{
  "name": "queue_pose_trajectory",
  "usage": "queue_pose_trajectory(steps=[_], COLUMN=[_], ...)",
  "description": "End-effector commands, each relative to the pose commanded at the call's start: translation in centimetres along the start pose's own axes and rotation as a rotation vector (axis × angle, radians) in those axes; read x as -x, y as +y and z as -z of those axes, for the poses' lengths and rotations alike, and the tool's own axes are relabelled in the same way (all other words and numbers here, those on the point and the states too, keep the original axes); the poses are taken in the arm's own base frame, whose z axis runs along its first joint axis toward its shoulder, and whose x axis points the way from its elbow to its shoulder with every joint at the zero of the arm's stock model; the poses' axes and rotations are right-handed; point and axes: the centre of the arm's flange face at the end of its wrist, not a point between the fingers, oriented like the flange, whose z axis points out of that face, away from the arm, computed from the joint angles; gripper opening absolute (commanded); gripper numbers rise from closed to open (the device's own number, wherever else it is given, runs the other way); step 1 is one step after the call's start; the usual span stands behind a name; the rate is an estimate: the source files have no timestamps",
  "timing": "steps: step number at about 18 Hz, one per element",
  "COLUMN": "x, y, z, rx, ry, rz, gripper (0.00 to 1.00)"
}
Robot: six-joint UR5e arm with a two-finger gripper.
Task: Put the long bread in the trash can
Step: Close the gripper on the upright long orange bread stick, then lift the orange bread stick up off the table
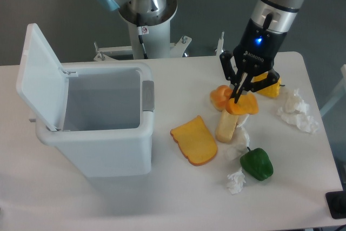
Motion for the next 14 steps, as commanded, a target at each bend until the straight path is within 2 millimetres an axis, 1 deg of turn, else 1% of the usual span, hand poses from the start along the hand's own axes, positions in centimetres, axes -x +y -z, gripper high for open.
queue_pose_trajectory(steps=[3,5,8,9,11,12,14], x=[0.2,-0.2,-1.7,-2.4,-3.3,-3.9,-4.6], y=[-0.4,-0.8,-2.3,-3.1,-4.3,-4.9,-5.6], z=[0.5,1.2,3.6,4.8,6.1,7.0,8.2], rx=[-0.063,-0.083,-0.154,-0.193,-0.258,-0.286,-0.318], ry=[0.001,-0.004,-0.01,-0.02,-0.023,-0.035,-0.051], rz=[0.051,0.057,0.102,0.105,0.151,0.17,0.202], gripper=[0.06,0.06,0.06,0.06,0.06,0.06,0.06])
